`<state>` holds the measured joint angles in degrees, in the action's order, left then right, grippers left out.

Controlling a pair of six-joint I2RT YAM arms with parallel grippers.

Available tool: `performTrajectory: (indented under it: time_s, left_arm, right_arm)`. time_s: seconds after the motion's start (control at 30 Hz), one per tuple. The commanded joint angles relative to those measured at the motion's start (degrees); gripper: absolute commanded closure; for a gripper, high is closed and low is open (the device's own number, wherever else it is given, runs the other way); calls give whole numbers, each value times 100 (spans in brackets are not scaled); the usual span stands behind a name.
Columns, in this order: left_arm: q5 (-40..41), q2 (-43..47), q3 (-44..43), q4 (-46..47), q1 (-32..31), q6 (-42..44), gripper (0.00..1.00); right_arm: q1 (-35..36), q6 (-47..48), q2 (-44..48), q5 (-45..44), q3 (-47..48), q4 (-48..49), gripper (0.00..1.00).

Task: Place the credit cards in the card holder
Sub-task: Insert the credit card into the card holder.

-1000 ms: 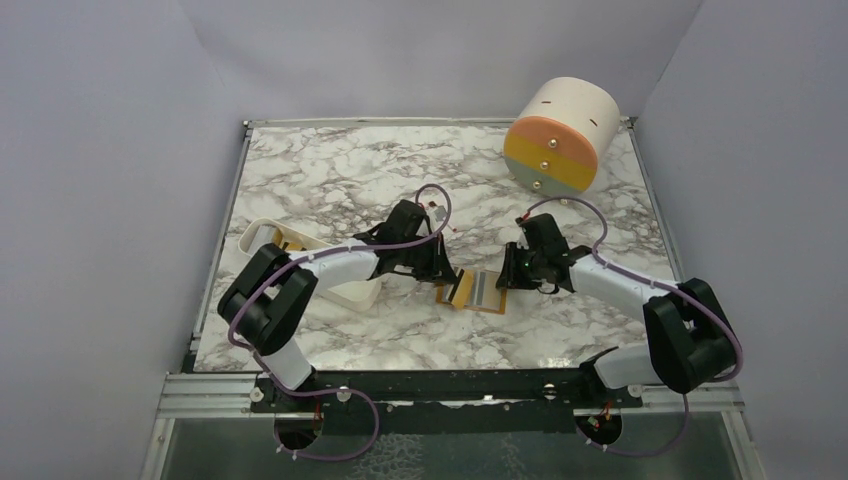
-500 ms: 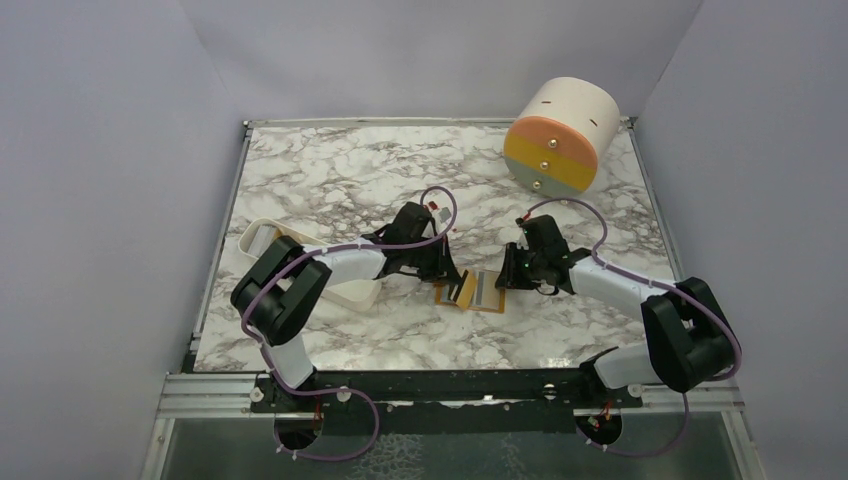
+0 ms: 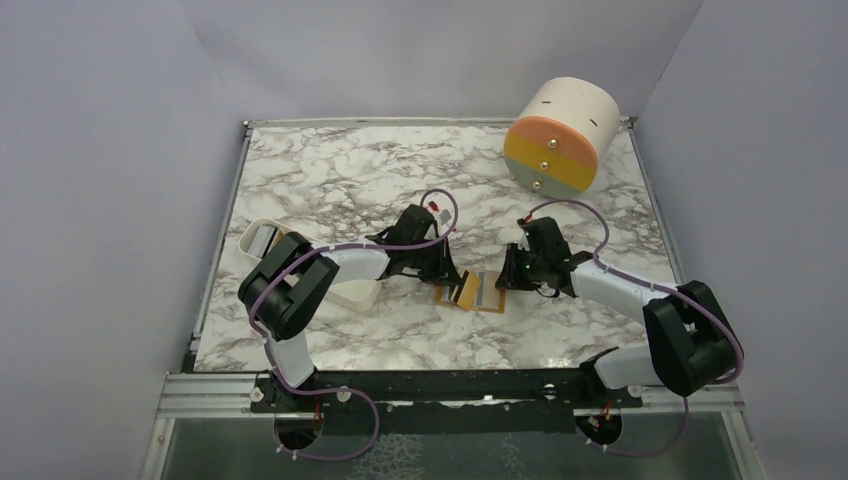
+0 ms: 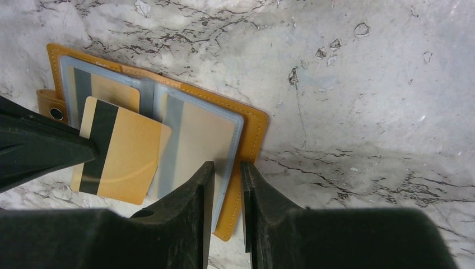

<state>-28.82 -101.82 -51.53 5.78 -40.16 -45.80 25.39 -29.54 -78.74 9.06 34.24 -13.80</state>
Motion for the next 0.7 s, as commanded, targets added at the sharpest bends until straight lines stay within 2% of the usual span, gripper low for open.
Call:
performTrajectory:
  time_s: [0.0,0.67]
  left_arm:
    - [654,-50,16,32,-35,-56,100]
    - [1377,-181,346,683,-497,-633,100]
  right_arm:
    - [-1,-105,41,-39,-223,28,76]
    - [-5,-1261,697,380,-865,482,77]
